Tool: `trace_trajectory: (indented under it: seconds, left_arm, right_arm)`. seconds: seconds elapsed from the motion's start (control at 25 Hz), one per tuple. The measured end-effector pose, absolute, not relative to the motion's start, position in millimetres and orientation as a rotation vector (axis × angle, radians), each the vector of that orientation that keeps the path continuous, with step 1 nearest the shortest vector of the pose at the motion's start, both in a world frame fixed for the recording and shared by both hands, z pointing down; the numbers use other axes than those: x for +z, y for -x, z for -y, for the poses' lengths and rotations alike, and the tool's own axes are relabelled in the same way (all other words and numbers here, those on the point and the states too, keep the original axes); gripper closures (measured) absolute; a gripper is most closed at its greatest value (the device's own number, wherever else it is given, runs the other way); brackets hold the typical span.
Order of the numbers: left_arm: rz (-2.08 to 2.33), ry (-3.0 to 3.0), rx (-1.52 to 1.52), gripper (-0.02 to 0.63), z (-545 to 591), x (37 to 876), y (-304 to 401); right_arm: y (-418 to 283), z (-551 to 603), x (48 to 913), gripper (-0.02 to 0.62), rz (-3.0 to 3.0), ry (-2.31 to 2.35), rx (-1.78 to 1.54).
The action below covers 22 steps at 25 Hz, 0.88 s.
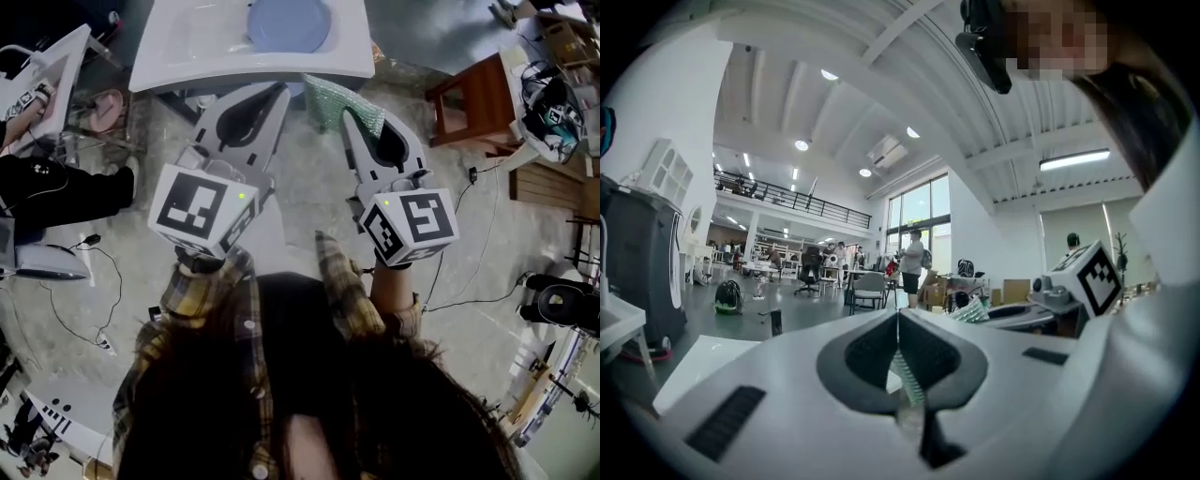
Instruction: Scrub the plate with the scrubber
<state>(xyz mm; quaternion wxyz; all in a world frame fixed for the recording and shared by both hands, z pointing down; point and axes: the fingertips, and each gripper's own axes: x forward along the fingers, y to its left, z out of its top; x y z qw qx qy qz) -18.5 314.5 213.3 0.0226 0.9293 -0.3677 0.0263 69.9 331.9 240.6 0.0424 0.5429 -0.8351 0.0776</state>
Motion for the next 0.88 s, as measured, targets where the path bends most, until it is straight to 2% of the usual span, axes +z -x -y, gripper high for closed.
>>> trace_trajectory:
  seconds: [0.48,0.88]
  left_arm:
    - [1.096,-2.9,0.148,0.592,-165.5,222.7,40.2]
    - [1.064,-2.858,0.181,0.592,-101.3,237.3,53.8]
  right_arm:
    - [-53.6,-184.3,248.2,0.495,2.511,-1.71,0.284]
    - [-47.6,-123.0,264.7,0.495,2.444,-1.72,0.314]
